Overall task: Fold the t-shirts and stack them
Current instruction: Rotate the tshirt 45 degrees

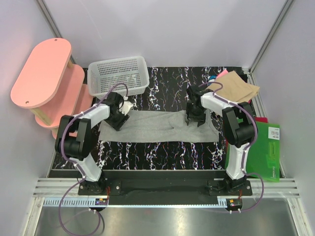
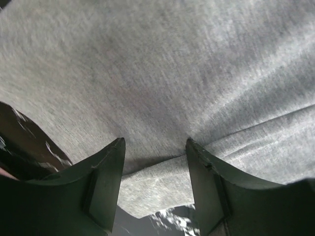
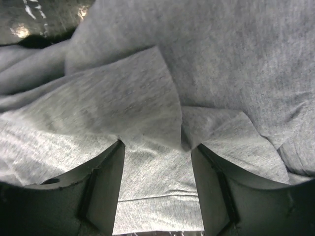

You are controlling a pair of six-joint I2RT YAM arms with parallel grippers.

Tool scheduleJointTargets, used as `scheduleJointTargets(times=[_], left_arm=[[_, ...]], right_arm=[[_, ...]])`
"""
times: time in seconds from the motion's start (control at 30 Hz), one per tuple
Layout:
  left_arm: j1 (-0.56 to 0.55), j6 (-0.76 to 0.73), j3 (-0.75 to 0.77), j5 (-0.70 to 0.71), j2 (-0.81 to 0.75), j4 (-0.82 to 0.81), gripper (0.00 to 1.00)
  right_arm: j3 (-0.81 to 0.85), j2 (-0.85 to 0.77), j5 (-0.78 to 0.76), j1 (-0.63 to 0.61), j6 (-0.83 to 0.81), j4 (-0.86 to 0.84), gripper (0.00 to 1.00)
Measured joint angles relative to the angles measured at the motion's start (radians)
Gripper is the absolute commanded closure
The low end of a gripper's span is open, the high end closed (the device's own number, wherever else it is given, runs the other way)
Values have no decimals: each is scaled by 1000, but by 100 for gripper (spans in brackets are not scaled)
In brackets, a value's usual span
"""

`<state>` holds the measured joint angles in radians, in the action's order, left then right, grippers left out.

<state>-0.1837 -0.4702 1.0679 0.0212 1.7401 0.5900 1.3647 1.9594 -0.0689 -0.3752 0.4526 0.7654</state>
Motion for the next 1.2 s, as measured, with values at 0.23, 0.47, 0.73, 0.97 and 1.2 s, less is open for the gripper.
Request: scheduleJointTargets(times=[0.23,0.47,0.73,0.97,1.2], left_arm=[[0,-19,-231,6,-224,37,45],[-1,-19,-301,-34,-416,194,47],[-51,18,-300,-109,-451,266,48],[-85,21,-211,-169,-354,323,50],[-139,29,-126,-213,-154,319,54]], right_arm=[[220,154,44,9,-36,76,38],[515,332,99,28,-66,106,37],[917,563,196,55,-87,170,39],[1304,778,280,85,-78,241,41],[1332,805,362,148,-36,230,40]])
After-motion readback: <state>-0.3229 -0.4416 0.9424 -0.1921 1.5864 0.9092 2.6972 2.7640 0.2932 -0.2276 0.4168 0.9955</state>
